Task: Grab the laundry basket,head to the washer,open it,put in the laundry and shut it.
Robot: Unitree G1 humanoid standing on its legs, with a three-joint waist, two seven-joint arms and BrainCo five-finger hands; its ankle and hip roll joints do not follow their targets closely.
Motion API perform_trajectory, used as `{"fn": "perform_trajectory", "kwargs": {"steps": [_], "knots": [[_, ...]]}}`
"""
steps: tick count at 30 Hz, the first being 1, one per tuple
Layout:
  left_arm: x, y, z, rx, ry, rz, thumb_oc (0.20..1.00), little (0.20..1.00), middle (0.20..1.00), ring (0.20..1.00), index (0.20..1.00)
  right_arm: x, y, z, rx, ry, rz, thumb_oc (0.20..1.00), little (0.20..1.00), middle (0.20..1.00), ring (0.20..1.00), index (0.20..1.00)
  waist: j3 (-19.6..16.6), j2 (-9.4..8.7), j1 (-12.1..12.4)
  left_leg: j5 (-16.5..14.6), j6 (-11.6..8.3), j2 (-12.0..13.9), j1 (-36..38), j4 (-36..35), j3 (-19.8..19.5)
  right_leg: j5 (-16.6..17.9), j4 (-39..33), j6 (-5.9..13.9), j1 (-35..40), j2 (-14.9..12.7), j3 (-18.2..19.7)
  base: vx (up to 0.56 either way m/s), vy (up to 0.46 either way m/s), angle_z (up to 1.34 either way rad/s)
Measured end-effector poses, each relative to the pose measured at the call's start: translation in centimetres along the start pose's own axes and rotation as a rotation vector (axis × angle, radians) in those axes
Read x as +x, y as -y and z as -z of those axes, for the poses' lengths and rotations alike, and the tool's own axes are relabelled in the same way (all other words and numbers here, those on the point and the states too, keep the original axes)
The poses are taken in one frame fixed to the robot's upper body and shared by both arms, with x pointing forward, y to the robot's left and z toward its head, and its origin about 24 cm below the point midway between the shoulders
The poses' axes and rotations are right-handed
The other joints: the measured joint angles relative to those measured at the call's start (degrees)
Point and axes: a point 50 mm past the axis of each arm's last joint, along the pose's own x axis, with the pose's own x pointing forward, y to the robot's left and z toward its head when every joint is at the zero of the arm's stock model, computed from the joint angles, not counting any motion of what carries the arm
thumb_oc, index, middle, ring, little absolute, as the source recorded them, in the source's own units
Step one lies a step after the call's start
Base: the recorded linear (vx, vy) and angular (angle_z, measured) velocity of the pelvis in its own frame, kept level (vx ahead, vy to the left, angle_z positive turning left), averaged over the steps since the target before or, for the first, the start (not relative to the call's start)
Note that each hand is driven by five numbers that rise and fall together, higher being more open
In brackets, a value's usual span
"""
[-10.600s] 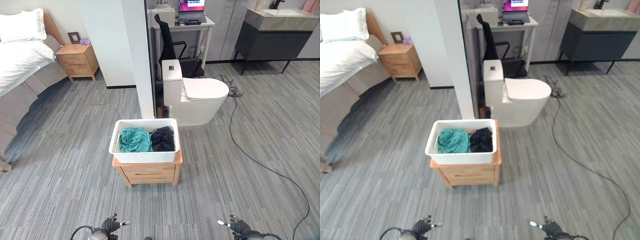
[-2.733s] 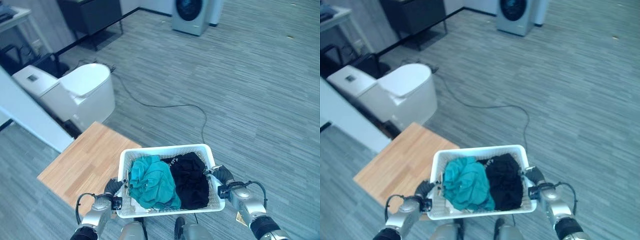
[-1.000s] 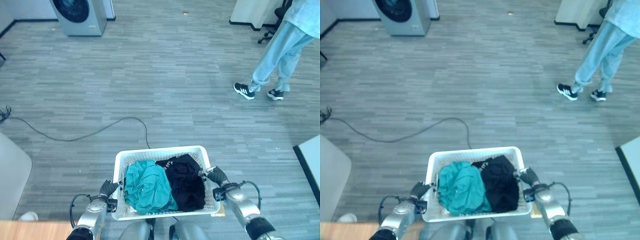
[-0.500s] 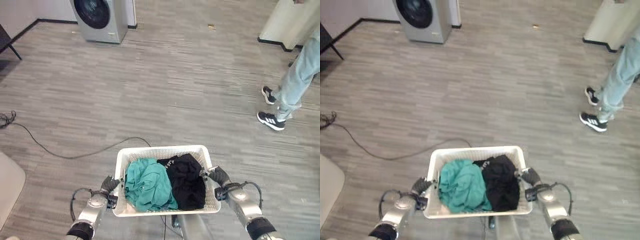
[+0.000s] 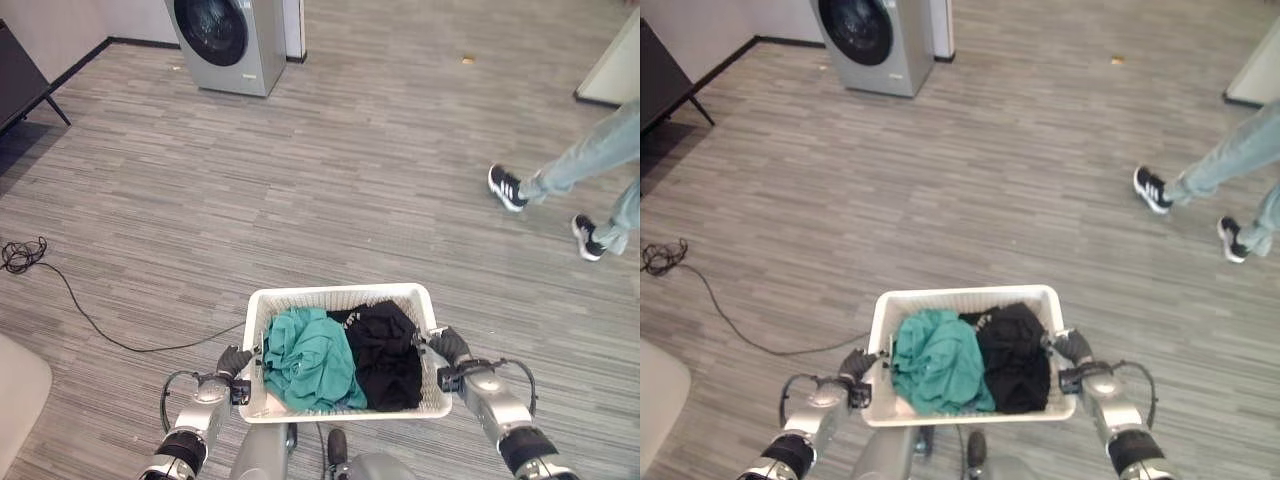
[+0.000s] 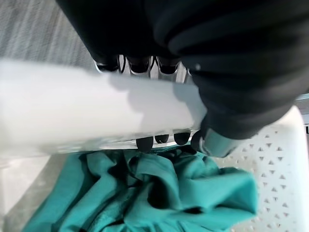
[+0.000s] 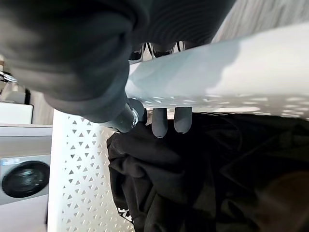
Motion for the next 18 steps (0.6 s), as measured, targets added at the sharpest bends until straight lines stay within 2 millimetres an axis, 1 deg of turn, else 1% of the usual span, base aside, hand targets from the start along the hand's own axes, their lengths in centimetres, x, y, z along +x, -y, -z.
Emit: {"fn": "perform_trajectory", "kwargs": {"steps": [1,2,3,4,5,6,7,8,9,10,11,12,13,14,15,16,17,18], "knots": [[-0.1,-0.2,0.4,0.001,-0.008,-0.003,0.2,0.2,0.2,0.2,0.2,0.1,0.0,0.1,-0.019,-0.012,-0.01,0.2,0.2,0.2,0.2,0.2,-0.6,0.81,1.1,0.0,0.04,1.0,2.4,-12.4,-1.1,-1.2,-1.3,1.13,2.0,0.8,1.8,0.36,0.09,-0.57],[-0.1,-0.3,0.3,0.006,-0.01,-0.005,0.2,0.2,0.2,0.2,0.2,0.3,-0.2,-0.2,-0.026,-0.011,-0.016,0.2,0.2,0.2,0.2,0.2,0.0,1.67,1.8,0.1,0.0,1.4,2.6,-13.3,-1.9,-2.6,-1.5,0.15,4.8,1.1,3.3,0.36,0.128,-0.72],[-0.2,-0.3,0.3,0.003,-0.009,-0.006,0.2,0.2,0.2,0.2,0.2,0.4,-0.3,0.0,-0.022,-0.018,-0.015,0.2,0.2,0.2,0.2,0.2,0.1,1.64,2.7,0.1,0.04,1.2,2.8,-13.3,-1.6,-3.4,-1.5,0.16,6.8,0.8,4.6,0.34,0.153,-0.66],[-0.4,-0.4,0.6,0.003,-0.011,-0.008,0.2,0.2,0.2,0.2,0.2,0.3,-0.3,0.2,-0.016,-0.02,-0.017,0.2,0.2,0.2,0.2,0.2,-0.5,1.57,3.2,-0.4,0.69,1.0,3.4,-11.8,-1.3,-5.1,-1.2,0.03,8.8,0.4,5.0,0.67,0.34,-0.81],[-0.5,-0.6,0.9,0.005,-0.023,-0.015,0.2,0.2,0.2,0.2,0.2,0.3,-0.7,0.3,-0.014,-0.026,-0.03,0.2,0.2,0.2,0.2,0.2,-1.9,0.77,3.9,4.6,2.68,0.3,4.0,-5.8,-1.2,-9.2,1.5,1.73,11.8,-1.0,7.7,0.63,0.336,-0.91],[-0.5,-0.9,0.9,0.007,-0.027,-0.027,0.2,0.2,0.2,0.2,0.2,0.3,-1.1,0.3,-0.005,-0.03,-0.033,0.2,0.2,0.2,0.2,0.2,-2.5,-0.48,4.7,6.4,3.95,-0.6,4.6,-3.5,-1.2,-10.1,5.9,2.98,11.1,-2.1,8.8,0.59,0.325,-0.86],[-0.6,-1.3,1.2,0.016,-0.034,-0.032,0.2,0.2,0.2,0.2,0.2,0.3,-1.4,0.5,0.002,-0.033,-0.043,0.2,0.2,0.2,0.2,0.2,-3.2,-1.67,4.8,7.1,4.98,-1.6,6.0,-2.7,-1.1,-10.1,11.2,3.67,9.9,-2.8,8.7,0.38,0.212,-0.61],[-0.8,-1.7,1.4,0.026,-0.042,-0.036,0.2,0.2,0.2,0.2,0.2,0.0,-1.8,1.1,0.012,-0.046,-0.052,0.2,0.2,0.2,0.2,0.2,-4.1,-2.95,4.6,8.2,6.44,-2.6,7.9,-2.0,-1.0,-9.7,17.8,4.83,8.4,-3.3,8.0,0.37,0.221,-0.33],[-0.8,-2.1,1.3,0.036,-0.043,-0.042,0.2,0.2,0.2,0.2,0.2,-0.1,-2.3,1.6,0.026,-0.058,-0.059,0.2,0.2,0.2,0.2,0.2,-5.0,-4.65,4.4,6.9,6.57,-3.8,9.1,-1.7,-0.6,-9.3,24.7,6.56,5.9,-4.3,7.6,0.36,0.243,-0.24],[-0.8,-2.6,0.9,0.05,-0.032,-0.05,0.2,0.2,0.2,0.2,0.2,-0.1,-2.7,1.7,0.039,-0.06,-0.067,0.2,0.2,0.2,0.2,0.2,-5.7,-5.79,4.4,5.0,7.29,-4.4,10.9,-1.8,0.1,-7.3,35.2,10.77,1.3,-5.5,7.5,0.32,0.27,-0.31],[-0.8,-2.9,0.6,0.059,-0.021,-0.055,0.2,0.2,0.2,0.2,0.2,0.1,-3.0,1.4,0.049,-0.051,-0.069,0.2,0.2,0.2,0.2,0.2,-5.8,-6.12,4.6,3.9,7.61,-4.6,12.2,-1.8,0.7,-5.9,43.3,13.39,-3.2,-6.0,7.3,0.21,0.191,-0.31],[-0.6,-3.0,0.1,0.071,-0.01,-0.058,0.2,0.2,0.2,0.2,0.2,0.2,-3.0,1.1,0.052,-0.04,-0.069,0.2,0.2,0.2,0.2,0.2,-5.2,-5.28,4.1,2.6,8.48,-4.7,14.3,-2.3,0.4,-4.7,50.4,15.2,-7.6,-6.1,6.0,0.32,0.303,-0.05],[-0.4,-2.8,-0.7,0.09,0.011,-0.05,0.2,0.2,0.2,0.2,0.2,0.2,-2.6,1.0,0.06,-0.037,-0.056,0.2,0.2,0.2,0.2,0.2,-4.1,-3.8,3.4,2.7,7.93,-4.7,18.2,-4.1,0.1,-4.5,56.1,15.8,-12.9,-6.5,2.9,0.46,0.333,0.19],[-0.5,-2.6,-0.5,0.092,0.011,-0.049,0.2,0.2,0.2,0.2,0.2,0.3,-2.5,1.1,0.061,-0.043,-0.053,0.2,0.2,0.2,0.2,0.2,-3.1,-1.81,3.4,-0.3,7.44,-4.9,22.8,-4.8,-1.1,-5.4,55.7,14.2,-17.5,-7.5,-1.3,0.61,0.392,0.22],[-0.5,-2.7,-0.4,0.095,0.006,-0.051,0.2,0.2,0.2,0.2,0.2,0.3,-2.6,1.1,0.061,-0.041,-0.055,0.2,0.2,0.2,0.2,0.2,-2.6,-1.14,3.5,-0.8,7.9,-5.1,24.5,-5.8,-1.5,-5.9,55.3,13.66,-19.4,-7.5,-2.1,0.5,0.212,0.16],[-0.5,-2.7,-0.3,0.095,0.002,-0.051,0.2,0.2,0.2,0.2,0.2,0.3,-2.7,1.0,0.059,-0.04,-0.061,0.2,0.2,0.2,0.2,0.2,-2.4,-0.74,3.3,-1.4,7.02,-5.2,26.2,-6.8,-1.9,-6.5,53.0,12.71,-22.7,-6.4,-2.3,0.28,0.078,0.2],[-0.5,-2.8,-0.2,0.095,-0.002,-0.051,0.2,0.2,0.2,0.2,0.2,0.3,-2.6,1.1,0.057,-0.042,-0.066,0.2,0.2,0.2,0.2,0.2,-1.8,0.15,2.9,-2.2,5.71,-5.4,27.6,-7.8,-2.9,-6.9,47.7,11.67,-25.5,-6.2,-5.6,0.27,0.037,0.36],[-0.6,-2.8,0.0,0.095,-0.008,-0.05,0.2,0.2,0.2,0.2,0.2,0.2,-2.6,1.3,0.058,-0.049,-0.07,0.2,0.2,0.2,0.2,0.2,-1.5,0.73,2.3,-2.5,5.22,-5.6,29.0,-8.7,-3.7,-6.7,41.5,11.11,-26.9,-5.9,-8.2,0.27,0.017,0.46]]}}
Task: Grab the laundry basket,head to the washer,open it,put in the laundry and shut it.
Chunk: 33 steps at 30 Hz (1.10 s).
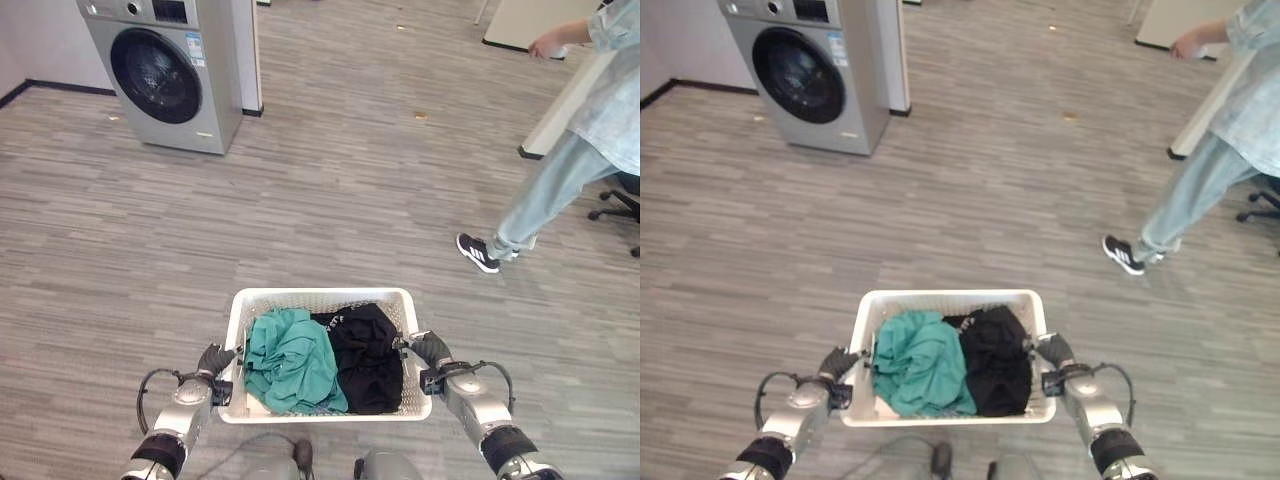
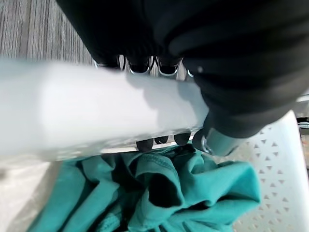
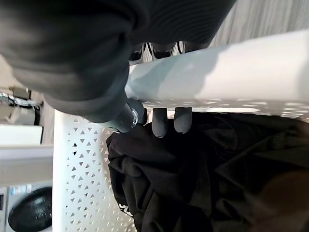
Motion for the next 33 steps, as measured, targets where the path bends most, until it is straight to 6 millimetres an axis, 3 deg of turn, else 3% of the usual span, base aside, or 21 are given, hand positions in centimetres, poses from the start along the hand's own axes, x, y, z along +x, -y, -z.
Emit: {"fn": "perform_trajectory", "kwargs": {"steps": [2,6,8,9,10,11,12,13,15,16,17,18,21,22,24,26,27,29,30,32,33], "knots": [[-0.1,0.1,0.3,0.004,-0.011,0.007,0.2,0.2,0.2,0.2,0.2,-0.2,0.1,0.6,0.004,-0.015,0.0,0.2,0.2,0.2,0.2,0.2,0.3,0.02,-1.2,-0.6,-1.06,-1.2,2.2,0.0,-1.1,2.2,-7.0,-2.25,-3.6,1.7,0.4,0.48,-0.011,0.56],[0.5,0.6,-0.3,0.013,-0.01,0.023,0.2,0.2,0.2,0.2,0.2,-0.2,0.6,0.3,0.015,0.0,0.019,0.2,0.2,0.2,0.2,0.2,-0.4,-0.86,-4.3,-6.5,-4.72,-3.0,7.9,0.1,-7.2,8.3,-36.8,-4.25,-5.0,6.7,3.3,0.52,-0.061,0.74],[0.6,1.7,-0.4,0.009,-0.002,0.044,0.2,0.2,0.2,0.2,0.2,-0.2,1.5,0.3,0.038,-0.002,0.054,0.2,0.2,0.2,0.2,0.2,-0.5,0.07,-5.7,-6.9,-5.29,-3.5,11.5,1.4,-6.6,10.8,-39.7,-6.54,-4.7,7.6,1.4,0.66,-0.156,0.65],[0.4,2.0,0.3,-0.001,-0.02,0.046,0.2,0.2,0.2,0.2,0.2,-0.3,1.6,0.6,0.035,-0.017,0.056,0.2,0.2,0.2,0.2,0.2,-1.0,0.4,-5.9,-6.9,-5.29,-4.4,14.2,3.0,-5.6,13.2,-38.2,-10.43,-2.9,8.6,-1.8,0.63,-0.175,0.23],[0.2,2.3,0.9,-0.006,-0.037,0.05,0.2,0.2,0.2,0.2,0.2,-0.6,1.6,1.3,0.036,-0.037,0.054,0.2,0.2,0.2,0.2,0.2,-1.8,-0.33,-6.2,-6.9,-5.28,-5.7,15.3,6.1,-5.8,13.9,-36.9,-13.45,-0.4,9.0,-0.5,0.67,-0.185,0.36],[0.2,2.7,1.7,-0.023,-0.069,0.053,0.2,0.2,0.2,0.2,0.2,-1.1,2.0,2.5,0.037,-0.073,0.059,0.2,0.2,0.2,0.2,0.2,-2.6,-0.74,-6.5,-7.4,-5.43,-7.7,15.3,12.9,-7.0,19.1,-35.6,-17.73,2.0,8.8,4.3,0.16,-0.044,0.65],[0.1,3.9,2.2,-0.048,-0.087,0.066,0.2,0.2,0.2,0.2,0.2,-1.7,2.8,3.3,0.03,-0.092,0.083,0.2,0.2,0.2,0.2,0.2,-3.3,0.57,-6.8,-9.2,-4.72,-6.9,12.8,22.6,-6.7,22.9,-33.8,-18.59,3.3,9.1,5.5,0.29,-0.073,0.67],[0.0,3.9,2.1,-0.04,-0.08,0.071,0.2,0.2,0.2,0.2,0.2,-1.8,2.9,3.5,0.027,-0.105,0.085,0.2,0.2,0.2,0.2,0.2,-3.8,1.1,-6.5,-9.5,-4.52,-5.5,10.7,25.9,-6.4,21.1,-33.0,-19.02,4.4,9.7,5.9,0.27,-0.08,0.45],[-0.2,3.1,2.6,-0.019,-0.095,0.059,0.2,0.2,0.2,0.2,0.2,-1.6,2.3,3.2,0.005,-0.099,0.048,0.2,0.2,0.2,0.2,0.2,-4.3,-0.36,-5.7,-9.0,-7.99,-2.7,3.6,36.3,-5.3,18.8,-34.5,-18.69,8.0,9.4,7.3,0.38,-0.188,0.11],[-0.2,3.2,2.7,-0.023,-0.1,0.059,0.2,0.2,0.2,0.2,0.2,-1.6,2.3,3.0,-0.003,-0.096,0.048,0.2,0.2,0.2,0.2,0.2,-4.2,-0.27,-5.6,-6.8,-11.67,-1.1,-1.7,46.4,-5.4,17.1,-33.9,-18.21,9.2,9.4,7.0,0.37,-0.23,0.04],[0.0,3.2,2.4,-0.025,-0.098,0.058,0.2,0.2,0.2,0.2,0.2,-1.0,2.3,2.2,-0.011,-0.08,0.052,0.2,0.2,0.2,0.2,0.2,-3.1,-0.56,-4.9,-3.3,-11.36,1.7,-11.8,61.4,-4.5,13.4,-32.3,-18.81,11.4,9.0,7.2,0.39,-0.188,0.0],[0.3,3.1,2.1,-0.021,-0.096,0.052,0.2,0.2,0.2,0.2,0.2,-0.9,2.2,2.1,-0.01,-0.078,0.053,0.2,0.2,0.2,0.2,0.2,-2.3,-1.85,-4.0,-2.5,-6.89,3.8,-17.7,65.8,-1.0,11.8,-32.4,-18.78,12.8,7.9,7.9,0.32,-0.059,-0.2],[0.5,3.0,1.0,-0.025,-0.058,0.059,0.2,0.2,0.2,0.2,0.2,-0.7,2.2,1.6,-0.022,-0.064,0.066,0.2,0.2,0.2,0.2,0.2,-1.6,-3.23,-3.9,-2.5,-6.7,3.4,-26.1,50.5,0.6,10.4,-34.8,-14.97,19.1,3.9,8.8,0.25,0.017,-0.2],[0.6,2.8,0.7,-0.022,-0.047,0.053,0.2,0.2,0.2,0.2,0.2,-0.6,2.2,1.5,-0.026,-0.059,0.063,0.2,0.2,0.2,0.2,0.2,-1.5,-2.46,-4.1,0.5,-7.65,3.9,-27.5,45.4,0.6,9.3,-34.5,-12.6,20.9,3.8,9.1,0.56,0.113,-0.36],[0.6,2.6,0.6,0.017,-0.049,0.065,0.2,0.2,0.2,0.2,0.2,-0.6,2.2,1.1,-0.045,-0.047,0.062,0.2,0.2,0.2,0.2,0.2,-2.0,-0.6,-4.5,-0.1,-6.08,6.0,-29.4,37.0,2.0,5.6,-37.1,-13.6,25.5,4.1,9.4,0.5,0.121,-0.19],[0.6,2.7,1.0,0.006,-0.056,0.067,0.2,0.2,0.2,0.2,0.2,-0.5,2.2,0.9,-0.063,-0.047,0.06,0.2,0.2,0.2,0.2,0.2,-2.0,-0.8,-2.6,1.5,-5.78,5.7,-26.3,8.7,1.4,3.8,-39.1,-11.62,28.3,2.6,10.9,0.42,0.165,-0.36],[0.5,2.8,0.9,-0.008,-0.05,0.067,0.2,0.2,0.2,0.2,0.2,-0.5,2.3,1.1,-0.059,-0.052,0.068,0.2,0.2,0.2,0.2,0.2,-1.5,-0.38,-2.3,2.2,-5.97,5.8,-26.4,4.7,0.0,3.9,-39.5,-9.66,29.8,2.6,11.2,0.42,0.18,-0.47],[0.1,2.6,2.0,-0.022,-0.065,0.058,0.2,0.2,0.2,0.2,0.2,-0.6,2.0,1.6,-0.055,-0.068,0.053,0.2,0.2,0.2,0.2,0.2,-3.1,1.02,-0.1,0.9,-3.99,7.1,-24.1,5.2,-2.2,-0.7,-39.2,-8.32,34.2,2.4,14.8,0.26,0.159,-0.83],[-0.1,2.3,2.4,-0.018,-0.079,0.047,0.2,0.2,0.2,0.2,0.2,-0.5,1.5,1.5,-0.053,-0.06,0.037,0.2,0.2,0.2,0.2,0.2,-3.8,0.53,-0.1,6.5,-3.79,6.2,-23.5,6.1,-1.7,-2.4,-37.0,-5.79,34.8,1.4,15.5,0.39,0.258,-0.87],[-0.1,1.7,2.4,-0.003,-0.08,0.036,0.2,0.2,0.2,0.2,0.2,-0.6,0.9,2.1,-0.042,-0.08,0.027,0.2,0.2,0.2,0.2,0.2,-4.8,-1.89,-0.3,10.5,0.27,2.3,-20.5,7.5,0.9,-3.0,-27.3,-4.04,33.2,-2.9,14.1,0.43,0.289,-0.4],[-0.1,1.6,2.4,0.0,-0.081,0.032,0.2,0.2,0.2,0.2,0.2,-0.6,0.7,2.2,-0.034,-0.082,0.027,0.2,0.2,0.2,0.2,0.2,-4.8,-2.86,-0.6,9.2,1.9,0.6,-18.7,7.2,1.0,-3.5,-23.1,-2.49,32.1,-4.2,14.2,0.42,0.288,-0.1]]}}
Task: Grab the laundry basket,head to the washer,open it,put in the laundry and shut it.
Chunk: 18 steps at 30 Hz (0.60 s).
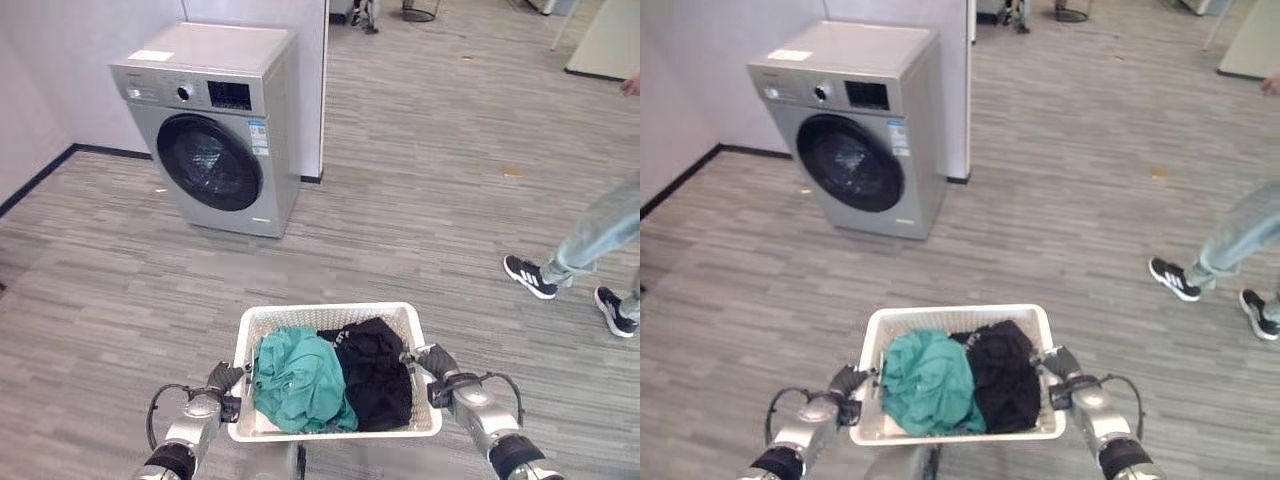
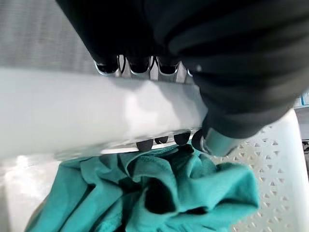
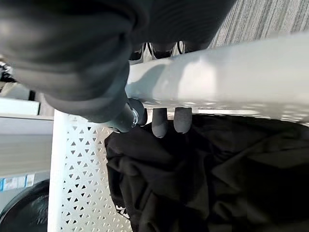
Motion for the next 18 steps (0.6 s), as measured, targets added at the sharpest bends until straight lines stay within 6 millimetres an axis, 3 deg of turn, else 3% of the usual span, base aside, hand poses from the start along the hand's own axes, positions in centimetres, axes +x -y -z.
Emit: {"fn": "perform_trajectory", "kwargs": {"steps": [2,5,7,10,11,13,15,16,17,18], "knots": [[0.0,-0.1,-0.2,0.004,0.003,-0.001,0.2,0.2,0.2,0.2,0.2,-0.1,-0.1,0.2,0.004,-0.004,-0.002,0.2,0.2,0.2,0.2,0.2,0.0,-0.49,0.3,-2.4,2.15,-1.4,2.6,-0.6,0.0,-1.8,5.4,2.54,-2.6,-0.2,0.2,0.31,0.216,-0.04],[0.0,-0.9,-0.3,0.016,0.002,-0.019,0.2,0.2,0.2,0.2,0.2,0.1,-0.9,0.0,-0.003,0.006,-0.02,0.2,0.2,0.2,0.2,0.2,-0.1,-0.74,2.1,-4.2,3.24,-2.1,7.4,-2.7,1.3,-2.1,18.4,4.62,-13.3,0.8,-1.5,0.21,0.166,-0.22],[-0.1,-1.1,-0.1,0.019,-0.003,-0.021,0.2,0.2,0.2,0.2,0.2,0.1,-1.0,0.1,-0.001,0.003,-0.023,0.2,0.2,0.2,0.2,0.2,0.1,-0.48,2.0,-4.6,2.92,-2.2,10.2,-3.6,1.4,-1.8,23.1,4.95,-17.9,0.9,-3.8,0.13,0.134,0.08],[-0.1,-1.0,0.0,0.019,-0.003,-0.019,0.2,0.2,0.2,0.2,0.2,0.0,-1.0,0.2,-0.012,0.001,-0.022,0.2,0.2,0.2,0.2,0.2,0.4,0.23,1.6,-6.7,0.71,-1.7,13.4,-3.9,0.9,-0.2,23.8,4.76,-22.7,2.6,-7.0,0.2,0.083,0.23],[-0.1,-1.1,-0.4,0.02,0.012,-0.021,0.2,0.2,0.2,0.2,0.2,0.2,-0.9,-0.3,-0.01,0.019,-0.018,0.2,0.2,0.2,0.2,0.2,1.3,0.85,1.7,-7.6,1.63,-1.3,14.5,-4.3,0.7,0.0,22.2,4.36,-25.4,4.1,-8.1,0.2,-0.003,0.28],[0.0,-0.8,-0.5,0.018,0.012,-0.015,0.2,0.2,0.2,0.2,0.2,0.1,-0.6,-0.2,-0.013,0.016,-0.014,0.2,0.2,0.2,0.2,0.2,2.0,1.48,1.6,-9.3,-1.3,-1.1,15.6,-5.0,-0.3,0.8,16.6,2.11,-27.8,4.6,-12.0,0.17,-0.031,0.15],[-0.1,-0.6,-0.2,0.017,0.0,-0.008,0.2,0.2,0.2,0.2,0.2,0.0,-0.5,0.1,-0.013,0.003,-0.014,0.2,0.2,0.2,0.2,0.2,2.7,2.27,0.4,-8.7,-0.61,-1.6,16.7,-4.6,-0.6,4.6,5.0,-0.27,-28.3,6.2,-13.9,0.17,-0.08,0.3],[0.0,-0.3,-0.3,0.017,-0.005,-0.003,0.2,0.2,0.2,0.2,0.2,-0.2,-0.2,0.4,-0.017,-0.005,-0.01,0.2,0.2,0.2,0.2,0.2,3.1,3.05,0.0,-9.9,-2.55,-1.7,17.3,-3.9,-2.0,7.6,-1.1,-2.26,-28.4,8.8,-13.0,0.14,-0.07,0.24],[0.1,-0.1,-0.8,0.015,0.008,-0.003,0.2,0.2,0.2,0.2,0.2,-0.3,0.2,-0.3,-0.037,0.016,-0.009,0.2,0.2,0.2,0.2,0.2,3.9,4.06,0.0,-11.7,-5.97,-1.5,17.2,-2.1,-5.0,10.4,-3.9,-4.1,-29.4,11.7,-10.6,0.01,-0.073,0.49],[0.3,0.1,-1.3,0.026,0.019,0.006,0.2,0.2,0.2,0.2,0.2,-0.5,0.6,-0.9,-0.039,0.044,-0.002,0.2,0.2,0.2,0.2,0.2,5.0,3.31,-0.6,-10.7,-6.83,-4.0,14.7,3.0,-4.5,15.0,-8.8,-6.29,-28.8,12.1,-8.0,0.05,-0.094,0.73]]}}
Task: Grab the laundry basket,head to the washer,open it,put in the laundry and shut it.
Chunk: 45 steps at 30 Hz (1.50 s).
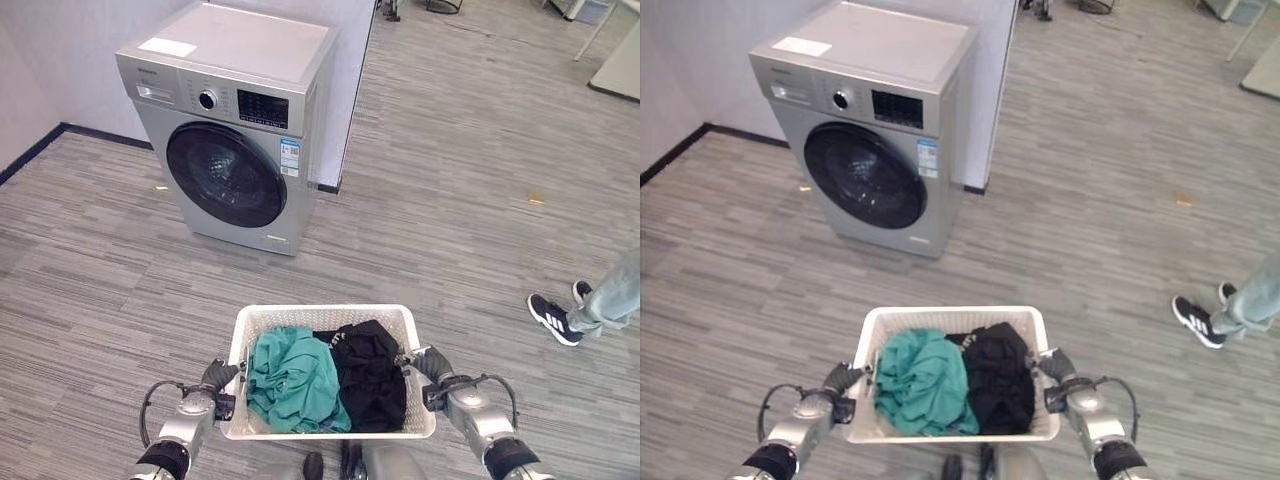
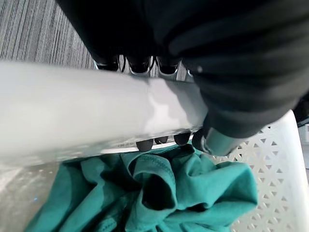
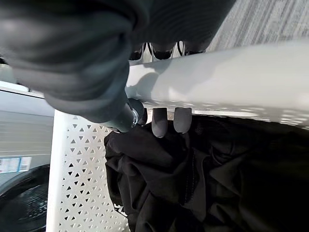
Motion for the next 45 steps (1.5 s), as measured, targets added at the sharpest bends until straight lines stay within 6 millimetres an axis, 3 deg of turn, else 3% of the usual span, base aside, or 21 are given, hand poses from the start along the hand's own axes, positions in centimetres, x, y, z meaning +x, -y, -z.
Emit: {"fn": "perform_trajectory", "kwargs": {"steps": [1,2,3,4,5,7,11,17,29,33,34,35,37,38,39,40,41,42,43,44,45], "knots": [[0.1,-0.6,-1.1,0.019,0.037,0.0,0.2,0.2,0.2,0.2,0.2,0.1,-0.2,-0.2,0.026,0.009,0.003,0.2,0.2,0.2,0.2,0.2,2.0,-6.92,0.0,1.5,-0.98,-6.2,-4.1,9.4,1.9,13.2,-0.8,-8.12,1.0,-6.0,0.6,0.09,-0.121,1.09],[0.1,-0.7,-1.5,0.043,0.054,0.009,0.2,0.2,0.2,0.2,0.2,0.2,-0.3,0.0,0.053,0.003,0.007,0.2,0.2,0.2,0.2,0.2,2.5,-9.5,0.2,-3.8,5.93,-6.3,-7.4,16.7,2.3,12.3,-3.0,-7.3,3.8,-9.0,1.8,0.1,-0.075,0.76],[0.1,-0.9,-2.1,0.053,0.078,0.008,0.2,0.2,0.2,0.2,0.2,0.4,-0.5,-0.1,0.074,0.007,0.012,0.2,0.2,0.2,0.2,0.2,2.1,-9.72,1.6,-6.7,8.19,-1.8,-10.7,18.1,-0.4,13.3,-5.6,-4.05,3.8,-8.4,1.9,0.09,-0.065,0.4],[0.0,-1.1,-2.1,0.05,0.081,0.001,0.2,0.2,0.2,0.2,0.2,0.5,-0.5,-0.5,0.063,0.019,0.005,0.2,0.2,0.2,0.2,0.2,2.0,-9.12,2.2,-5.3,6.0,2.6,-11.5,14.3,-1.4,12.5,-5.9,-1.57,3.5,-7.0,1.1,0.05,-0.049,-0.1],[0.1,-1.1,-1.8,0.019,0.058,-0.018,0.2,0.2,0.2,0.2,0.2,1.0,-0.6,-1.8,0.043,0.055,-0.004,0.2,0.2,0.2,0.2,0.2,2.8,-7.24,3.2,-3.3,1.35,7.1,-9.2,5.4,-2.2,9.4,-5.8,3.15,2.9,-6.3,0.3,0.03,-0.049,-0.04],[0.1,-1.0,-1.6,0.033,0.052,-0.008,0.2,0.2,0.2,0.2,0.2,0.8,-0.5,-1.3,0.041,0.035,-0.006,0.2,0.2,0.2,0.2,0.2,2.6,-5.93,3.0,-1.0,1.69,6.8,-6.9,0.3,-2.8,8.6,-5.3,4.65,5.7,-7.2,-0.1,0.02,-0.038,0.13],[-0.1,-0.6,0.5,0.035,-0.019,-0.004,0.2,0.2,0.2,0.2,0.2,0.2,-0.9,1.3,0.035,-0.049,-0.021,0.2,0.2,0.2,0.2,0.2,0.9,-3.58,2.1,1.3,2.21,7.2,0.3,-8.3,-3.0,8.8,-11.2,4.06,11.6,-7.5,0.1,0.04,-0.053,-0.02],[-0.1,-0.3,1.0,0.026,-0.034,0.004,0.2,0.2,0.2,0.2,0.2,0.2,-0.7,1.4,0.03,-0.053,-0.017,0.2,0.2,0.2,0.2,0.2,-0.1,-4.11,1.0,1.8,1.73,8.5,2.0,-10.9,-3.7,7.8,-11.2,3.55,12.2,-6.5,-0.8,0.04,-0.048,0.05],[-0.1,-0.2,1.0,0.026,-0.033,0.004,0.2,0.2,0.2,0.2,0.2,0.0,-0.5,1.5,0.026,-0.054,-0.019,0.2,0.2,0.2,0.2,0.2,-1.5,-3.03,0.6,2.0,1.36,9.1,1.6,-10.9,-3.9,7.2,-11.2,3.25,12.0,-5.9,-1.3,0.01,-0.068,0.02],[-0.1,-0.1,1.0,0.025,-0.032,0.007,0.2,0.2,0.2,0.2,0.2,-0.2,-0.3,1.1,0.018,-0.033,-0.02,0.2,0.2,0.2,0.2,0.2,-1.4,-2.82,0.1,1.4,-0.02,9.3,-0.1,-8.4,-5.0,6.9,-11.1,2.74,11.8,-5.2,-1.9,-0.03,-0.077,0.15],[-0.1,-0.1,0.6,0.025,-0.02,0.008,0.2,0.2,0.2,0.2,0.2,-0.2,-0.1,0.9,0.012,-0.023,-0.018,0.2,0.2,0.2,0.2,0.2,-1.0,-2.82,0.0,0.4,-1.78,8.6,-2.7,-3.8,-4.9,6.1,-10.3,2.01,11.1,-5.4,-2.7,0.04,-0.083,0.41],[0.2,0.2,-0.3,0.028,0.002,0.015,0.2,0.2,0.2,0.2,0.2,-0.3,0.4,0.2,0.006,0.0,-0.01,0.2,0.2,0.2,0.2,0.2,0.1,-3.75,-0.2,1.0,-3.25,6.8,-9.9,8.4,0.2,5.3,-8.2,1.49,10.0,-7.5,-3.3,0.1,-0.061,0.36],[0.4,0.4,-0.9,0.034,0.013,0.023,0.2,0.2,0.2,0.2,0.2,-0.4,0.7,0.2,0.015,0.003,0.0,0.2,0.2,0.2,0.2,0.2,1.2,-4.34,-0.6,-0.6,-4.38,7.7,-13.6,13.5,5.8,4.3,-9.8,-0.06,11.4,-8.1,-3.1,0.13,-0.009,0.39],[0.6,0.4,-1.6,0.037,0.03,0.02,0.2,0.2,0.2,0.2,0.2,-0.3,0.8,0.0,0.031,0.011,0.002,0.2,0.2,0.2,0.2,0.2,1.5,-4.82,-0.5,-1.6,-3.11,9.0,-15.0,10.7,10.9,4.0,-11.5,-0.51,12.3,-8.6,-3.5,0.21,0.05,0.35],[0.8,0.2,-2.6,0.04,0.055,0.015,0.2,0.2,0.2,0.2,0.2,-0.2,0.9,-0.6,0.04,0.033,0.004,0.2,0.2,0.2,0.2,0.2,2.6,-5.49,-0.2,0.0,-2.82,8.8,-15.2,2.4,10.6,3.5,-11.1,-0.55,11.7,-9.0,-3.3,0.23,0.073,0.11],[0.8,0.2,-2.6,0.041,0.054,0.014,0.2,0.2,0.2,0.2,0.2,-0.1,0.8,-0.9,0.039,0.042,0.003,0.2,0.2,0.2,0.2,0.2,3.2,-5.46,-0.2,0.9,-2.99,9.3,-15.1,0.4,9.4,3.0,-11.5,0.19,11.9,-8.8,-3.0,0.3,0.101,-0.08],[0.8,0.4,-2.4,0.038,0.046,0.016,0.2,0.2,0.2,0.2,0.2,-0.1,0.9,-1.1,0.034,0.045,0.005,0.2,0.2,0.2,0.2,0.2,3.4,-4.37,-0.4,1.9,-3.12,10.3,-14.9,-2.6,8.4,0.5,-11.8,3.44,12.3,-7.9,-2.5,0.23,0.101,-0.52],[0.8,1.1,-2.5,0.032,0.057,0.036,0.2,0.2,0.2,0.2,0.2,-0.2,2.0,-1.4,0.002,0.05,0.022,0.2,0.2,0.2,0.2,0.2,3.0,1.76,1.3,2.7,-4.73,19.0,-13.9,-10.4,4.3,-3.4,5.1,-0.21,7.8,-1.6,-6.1,0.23,0.129,-0.51],[0.7,0.2,-2.7,0.062,0.07,0.032,0.2,0.2,0.2,0.2,0.2,-0.2,1.5,-1.2,0.01,0.046,0.007,0.2,0.2,0.2,0.2,0.2,2.5,-0.61,1.5,3.5,-6.17,18.4,-13.5,-11.8,4.0,-10.1,8.3,0.5,8.9,-4.0,-3.0,0.23,0.179,-0.32],[0.8,0.3,-3.2,0.063,0.077,0.028,0.2,0.2,0.2,0.2,0.2,0.0,1.3,-1.6,0.023,0.059,0.01,0.2,0.2,0.2,0.2,0.2,4.6,-0.31,0.8,7.5,-5.52,19.3,-12.7,-11.5,3.9,-11.7,9.4,0.0,10.0,-2.5,-2.7,0.15,0.137,-0.03],[0.8,-0.1,-3.1,0.067,0.075,0.019,0.2,0.2,0.2,0.2,0.2,0.0,1.0,-1.7,0.036,0.071,0.009,0.2,0.2,0.2,0.2,0.2,4.9,-1.93,1.5,7.7,-5.24,18.5,-12.5,-11.3,4.3,-11.6,9.3,-0.21,9.8,-3.0,-1.1,0.21,0.232,-0.34]]}}
